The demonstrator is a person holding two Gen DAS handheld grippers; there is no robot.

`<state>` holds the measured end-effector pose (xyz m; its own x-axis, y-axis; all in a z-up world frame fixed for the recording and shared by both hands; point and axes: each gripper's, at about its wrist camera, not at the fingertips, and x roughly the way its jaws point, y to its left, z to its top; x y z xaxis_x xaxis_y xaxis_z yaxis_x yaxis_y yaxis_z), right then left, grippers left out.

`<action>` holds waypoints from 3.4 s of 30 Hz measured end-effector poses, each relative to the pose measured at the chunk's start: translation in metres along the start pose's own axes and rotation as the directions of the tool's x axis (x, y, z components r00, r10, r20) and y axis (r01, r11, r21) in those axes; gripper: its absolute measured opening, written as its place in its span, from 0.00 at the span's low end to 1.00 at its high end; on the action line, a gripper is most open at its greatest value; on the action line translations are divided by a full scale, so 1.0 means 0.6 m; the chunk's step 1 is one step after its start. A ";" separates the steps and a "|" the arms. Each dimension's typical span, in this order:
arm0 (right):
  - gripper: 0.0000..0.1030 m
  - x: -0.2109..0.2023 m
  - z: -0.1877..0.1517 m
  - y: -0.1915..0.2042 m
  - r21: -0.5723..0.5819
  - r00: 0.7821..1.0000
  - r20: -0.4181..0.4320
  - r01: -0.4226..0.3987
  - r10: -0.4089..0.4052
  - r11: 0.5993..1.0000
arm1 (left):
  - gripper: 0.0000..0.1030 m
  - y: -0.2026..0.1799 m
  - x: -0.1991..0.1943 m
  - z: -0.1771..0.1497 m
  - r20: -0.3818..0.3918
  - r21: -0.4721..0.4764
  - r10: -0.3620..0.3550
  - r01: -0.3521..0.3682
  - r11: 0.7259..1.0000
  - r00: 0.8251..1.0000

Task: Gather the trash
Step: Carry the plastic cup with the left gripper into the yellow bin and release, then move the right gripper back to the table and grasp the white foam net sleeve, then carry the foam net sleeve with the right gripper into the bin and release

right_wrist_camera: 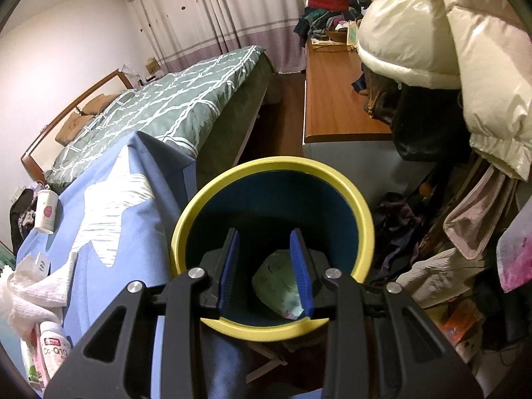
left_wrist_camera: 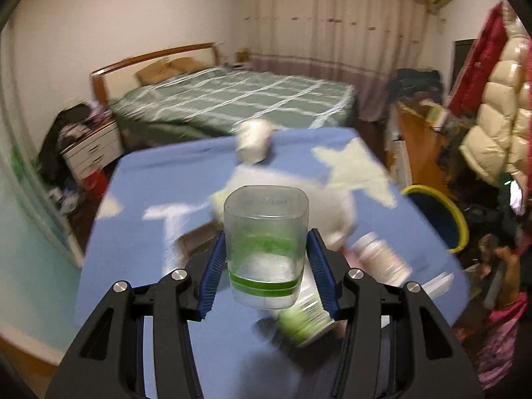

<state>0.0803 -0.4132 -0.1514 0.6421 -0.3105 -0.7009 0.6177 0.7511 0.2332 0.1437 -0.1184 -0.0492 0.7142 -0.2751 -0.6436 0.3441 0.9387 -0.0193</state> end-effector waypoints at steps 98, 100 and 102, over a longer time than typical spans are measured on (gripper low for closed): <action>0.10 -0.164 -0.125 0.510 -0.485 0.807 -0.259 -0.583 0.530 0.652 | 0.89 0.174 -0.013 -0.080 0.009 -0.233 0.070 -0.066 0.970 0.997; 0.10 -0.180 -0.119 0.501 -0.479 0.792 -0.247 -0.601 0.558 0.640 | 0.89 0.169 -0.010 -0.078 0.006 -0.226 0.068 -0.065 0.972 0.998; 0.10 -0.199 -0.113 0.491 -0.473 0.776 -0.237 -0.618 0.584 0.628 | 0.89 0.163 -0.007 -0.077 0.003 -0.219 0.067 -0.064 0.974 0.998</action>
<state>0.1550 -0.1155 -0.0449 0.7514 0.3364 -0.5676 -0.2235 0.9392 0.2606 0.1460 -0.0156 -0.0838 0.7377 -0.2126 -0.6408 0.1559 0.9771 -0.1448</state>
